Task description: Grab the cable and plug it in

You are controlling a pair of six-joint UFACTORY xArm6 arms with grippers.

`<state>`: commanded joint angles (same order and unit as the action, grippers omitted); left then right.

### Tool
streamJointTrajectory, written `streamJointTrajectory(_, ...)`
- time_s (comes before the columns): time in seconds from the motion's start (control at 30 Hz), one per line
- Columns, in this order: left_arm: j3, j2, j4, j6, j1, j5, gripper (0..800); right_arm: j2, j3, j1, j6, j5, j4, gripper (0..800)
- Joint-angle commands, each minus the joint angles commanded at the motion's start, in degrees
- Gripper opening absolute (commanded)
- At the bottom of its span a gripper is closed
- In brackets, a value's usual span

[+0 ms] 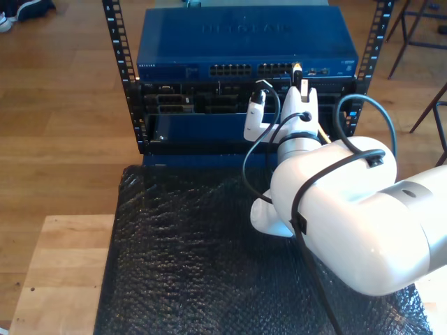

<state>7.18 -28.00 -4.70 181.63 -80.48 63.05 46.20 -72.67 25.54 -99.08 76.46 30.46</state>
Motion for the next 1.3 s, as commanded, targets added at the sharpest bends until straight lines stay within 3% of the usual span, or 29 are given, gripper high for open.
streamJointTrajectory(0.27, 0.0, 0.0, 0.0, 0.0, 0.0, 0.0, 800, 0.26, -0.09, 0.0, 0.09, 0.18, -0.09, 0)
streamJointTrajectory(0.4, 0.0, 0.0, 0.0, 0.0, 0.0, 0.0, 800, 0.18, 0.7, 0.7, 0.09, 0.26, -0.18, 111)
streamJointTrajectory(0.67, -0.09, 0.0, 0.0, 0.0, 0.0, 0.0, 800, -2.64, 5.27, 2.46, 0.26, 0.35, 0.09, 206)
streamJointTrajectory(0.87, 0.0, 0.0, 0.0, 0.0, 0.0, 0.0, 800, -4.75, 8.0, 2.73, 0.26, 0.18, -0.09, 350)
streamJointTrajectory(1.3, 0.0, 0.0, 0.0, 0.0, 0.0, 0.0, 800, -15.03, 18.37, 2.2, 0.35, -1.49, -0.26, 406)
